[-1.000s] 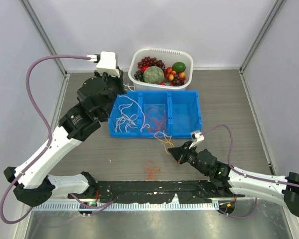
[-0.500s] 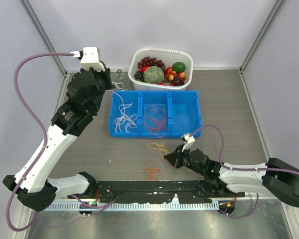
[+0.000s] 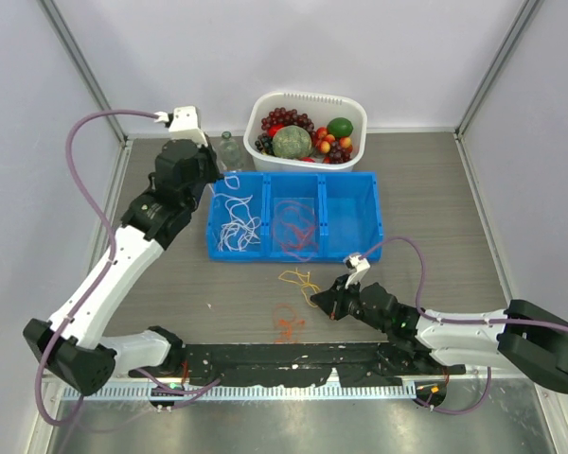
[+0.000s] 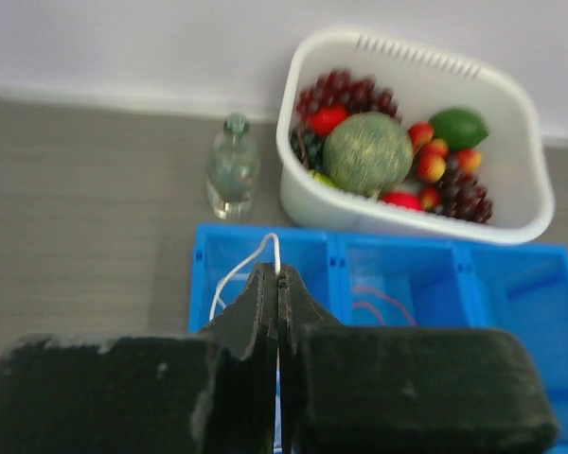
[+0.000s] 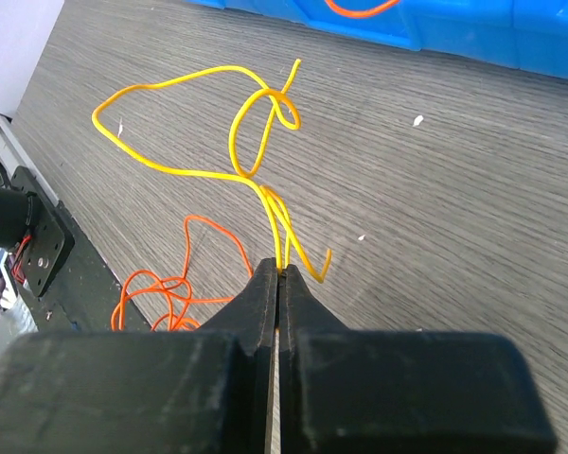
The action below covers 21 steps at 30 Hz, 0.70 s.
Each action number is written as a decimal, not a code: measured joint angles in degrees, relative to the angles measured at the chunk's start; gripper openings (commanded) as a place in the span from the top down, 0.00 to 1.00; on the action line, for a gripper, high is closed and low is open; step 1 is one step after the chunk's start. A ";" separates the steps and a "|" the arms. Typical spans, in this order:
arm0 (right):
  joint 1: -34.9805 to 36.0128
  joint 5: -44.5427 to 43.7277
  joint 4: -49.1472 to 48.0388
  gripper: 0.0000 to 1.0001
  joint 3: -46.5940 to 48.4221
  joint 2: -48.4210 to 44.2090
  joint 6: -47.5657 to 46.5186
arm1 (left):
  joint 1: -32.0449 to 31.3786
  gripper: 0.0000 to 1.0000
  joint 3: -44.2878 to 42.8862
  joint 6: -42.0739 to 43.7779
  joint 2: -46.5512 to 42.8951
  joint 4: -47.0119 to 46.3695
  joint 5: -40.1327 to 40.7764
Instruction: Untangle the cables
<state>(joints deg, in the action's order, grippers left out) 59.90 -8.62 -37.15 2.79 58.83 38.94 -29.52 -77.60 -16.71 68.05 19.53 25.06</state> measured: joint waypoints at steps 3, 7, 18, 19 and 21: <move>0.02 -0.02 0.00 0.99 0.00 -0.09 0.00 | 1.99 1.00 5.07 -5.07 1.97 0.00 -2.19; 0.04 -0.02 0.07 0.99 0.00 -0.09 0.00 | 3.82 1.00 11.91 -12.07 5.01 -0.20 -5.40; 0.04 -0.26 1.01 0.99 0.00 -3.28 -0.02 | 11.39 1.00 18.73 -23.91 18.21 -1.75 -19.61; 0.04 -0.28 1.07 0.99 0.00 -3.67 -0.02 | 11.89 1.00 18.82 -24.33 18.88 -2.08 -20.41; 0.04 -0.33 1.22 1.00 0.00 -4.55 -0.02 | 12.31 1.00 18.82 -24.74 19.87 -2.58 -21.40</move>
<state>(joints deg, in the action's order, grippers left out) 59.94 -8.95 -35.92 2.79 54.28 38.92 -17.21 -58.78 -41.45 87.92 16.95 3.66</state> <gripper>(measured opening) 0.032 0.010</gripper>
